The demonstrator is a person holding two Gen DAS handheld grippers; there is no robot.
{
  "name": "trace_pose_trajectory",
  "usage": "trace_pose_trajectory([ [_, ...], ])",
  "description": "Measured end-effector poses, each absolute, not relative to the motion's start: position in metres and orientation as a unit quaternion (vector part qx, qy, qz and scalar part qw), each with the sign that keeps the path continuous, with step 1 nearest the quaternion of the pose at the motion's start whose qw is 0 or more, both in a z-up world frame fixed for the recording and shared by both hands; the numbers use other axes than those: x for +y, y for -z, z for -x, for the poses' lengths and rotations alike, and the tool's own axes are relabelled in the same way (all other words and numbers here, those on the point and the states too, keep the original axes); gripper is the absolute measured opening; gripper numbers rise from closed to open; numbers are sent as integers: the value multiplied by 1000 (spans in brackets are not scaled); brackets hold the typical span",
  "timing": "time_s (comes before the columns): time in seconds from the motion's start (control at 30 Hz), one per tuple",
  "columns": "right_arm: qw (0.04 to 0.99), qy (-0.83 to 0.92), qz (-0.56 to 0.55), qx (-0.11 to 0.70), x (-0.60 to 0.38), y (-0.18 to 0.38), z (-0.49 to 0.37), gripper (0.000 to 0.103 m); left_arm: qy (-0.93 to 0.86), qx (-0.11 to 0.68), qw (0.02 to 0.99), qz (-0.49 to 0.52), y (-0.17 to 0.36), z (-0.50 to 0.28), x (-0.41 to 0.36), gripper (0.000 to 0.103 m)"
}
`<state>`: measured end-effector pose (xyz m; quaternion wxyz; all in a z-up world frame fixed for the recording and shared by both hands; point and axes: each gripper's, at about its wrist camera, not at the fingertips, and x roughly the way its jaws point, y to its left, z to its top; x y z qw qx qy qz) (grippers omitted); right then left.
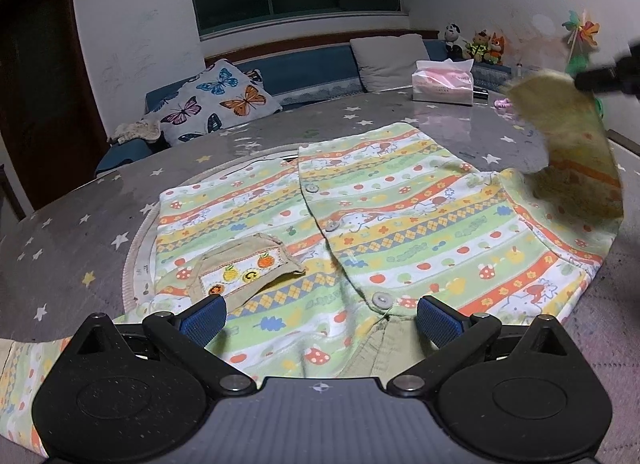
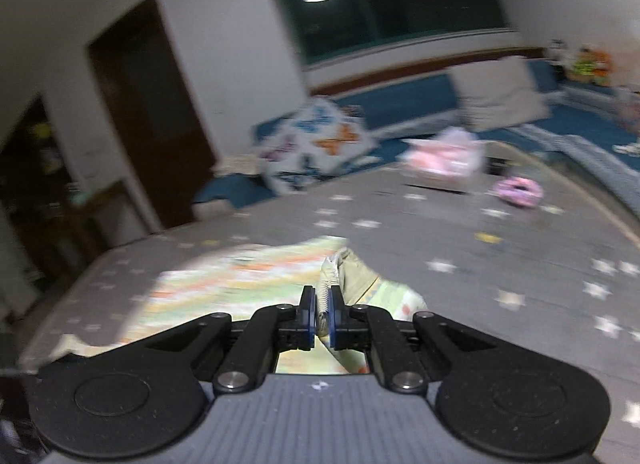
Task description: Fold clothes
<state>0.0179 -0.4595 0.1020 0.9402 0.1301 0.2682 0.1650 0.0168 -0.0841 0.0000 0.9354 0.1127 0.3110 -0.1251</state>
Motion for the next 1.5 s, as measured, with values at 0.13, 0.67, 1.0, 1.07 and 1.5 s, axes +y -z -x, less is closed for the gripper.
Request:
trace_pose_trajectory([
  [0.13,929,-232,-126,258,-415,-118,-29,5,124,309,937,-102,-1,-13,-76,103],
  [0.67,883,-355,-89,295,-284,-99,-57,25,86,304,946,-73,-8,3,-34,103],
  [1.0,888,-281,24,364,-331,-53,-49,55,78,292,951,-60,-21,8,-21,103],
  [1.07,885,-266,33,382,-340,-37,-47,55,71,288,953,-60,-25,9,-16,103],
  [1.5,895,-258,23,364,-355,-31,-58,69,51,311,946,-69,-21,-24,-32,103],
])
